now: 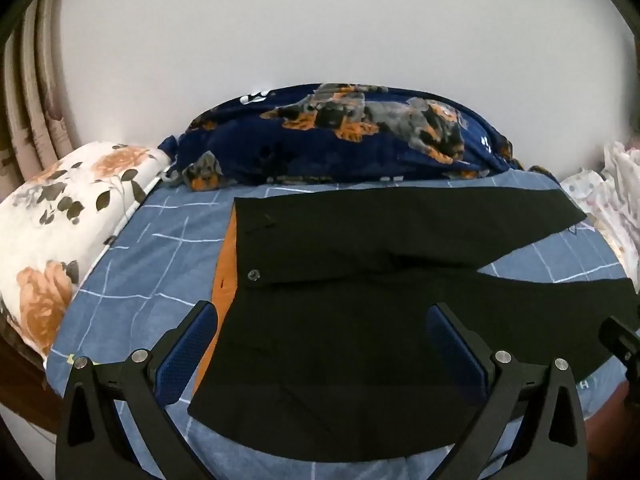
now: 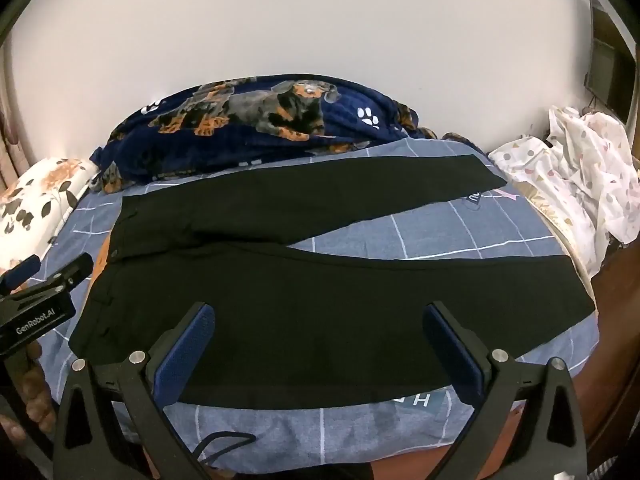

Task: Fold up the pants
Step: 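Position both grippers above the black trousers' waistband and legs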

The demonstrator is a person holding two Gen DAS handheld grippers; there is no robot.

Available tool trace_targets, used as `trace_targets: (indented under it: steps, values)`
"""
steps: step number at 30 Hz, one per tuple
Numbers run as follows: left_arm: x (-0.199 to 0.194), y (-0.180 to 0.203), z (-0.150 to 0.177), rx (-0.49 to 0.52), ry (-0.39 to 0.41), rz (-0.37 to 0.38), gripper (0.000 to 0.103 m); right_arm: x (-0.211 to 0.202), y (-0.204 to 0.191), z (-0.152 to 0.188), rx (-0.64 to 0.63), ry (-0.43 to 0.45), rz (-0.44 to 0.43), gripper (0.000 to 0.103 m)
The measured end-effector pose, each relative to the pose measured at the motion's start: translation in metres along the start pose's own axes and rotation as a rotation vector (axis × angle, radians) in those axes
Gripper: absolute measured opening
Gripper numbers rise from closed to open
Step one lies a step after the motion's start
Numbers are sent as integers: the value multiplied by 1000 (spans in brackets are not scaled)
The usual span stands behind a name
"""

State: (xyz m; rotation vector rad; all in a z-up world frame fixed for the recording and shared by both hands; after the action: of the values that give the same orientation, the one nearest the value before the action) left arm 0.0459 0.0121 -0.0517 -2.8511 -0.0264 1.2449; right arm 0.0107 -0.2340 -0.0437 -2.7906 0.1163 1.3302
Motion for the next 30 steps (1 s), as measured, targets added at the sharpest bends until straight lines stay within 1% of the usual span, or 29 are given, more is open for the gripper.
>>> trace_targets:
  steps: [5,10,12,18,22,23,24,26,28,30]
  values:
    - [2,5,3,27,3,-1,103,1,-1,3,3,-1,-6,103]
    - [3,6,-1,43,19,19,103,6,-2,0,4,-21,-15,103]
    - [4,6,-3,56,29,-2,103,8,-4,0,4,-27,-19,103]
    - [11,6,-7,89,22,19,103,13,-16,-5,-5,-36,-27,103]
    - [14,2,-13,117,54,9,103,18,-24,-8,-25,-45,-28,103]
    - [16,0,-14,129,54,18,103,20,-26,-9,-30,-47,-29,103]
    - [19,-1,-15,135,44,33,103,22,-28,-9,-36,-50,-28,103]
    - [32,-7,-15,139,-20,66,103,26,-32,-11,-44,-60,-26,103]
    - [45,-14,-17,130,-66,77,103,31,-34,-11,-46,-72,-29,103]
    - [57,-26,-21,116,-89,78,103,38,-35,-11,-44,-90,-34,103]
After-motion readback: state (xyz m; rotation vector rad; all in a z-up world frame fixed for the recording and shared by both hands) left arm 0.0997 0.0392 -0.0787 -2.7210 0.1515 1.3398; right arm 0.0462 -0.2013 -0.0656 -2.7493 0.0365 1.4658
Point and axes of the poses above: each gripper's, at about its wrist camera, not at the fingertips, and x roughly the way its jaws point, y to its right, z to its underside, the point moved 5 cm from there along x, roughly the way its jaws point, and after that the axes turned 5 degrees about -y, right-handed, at the moved point
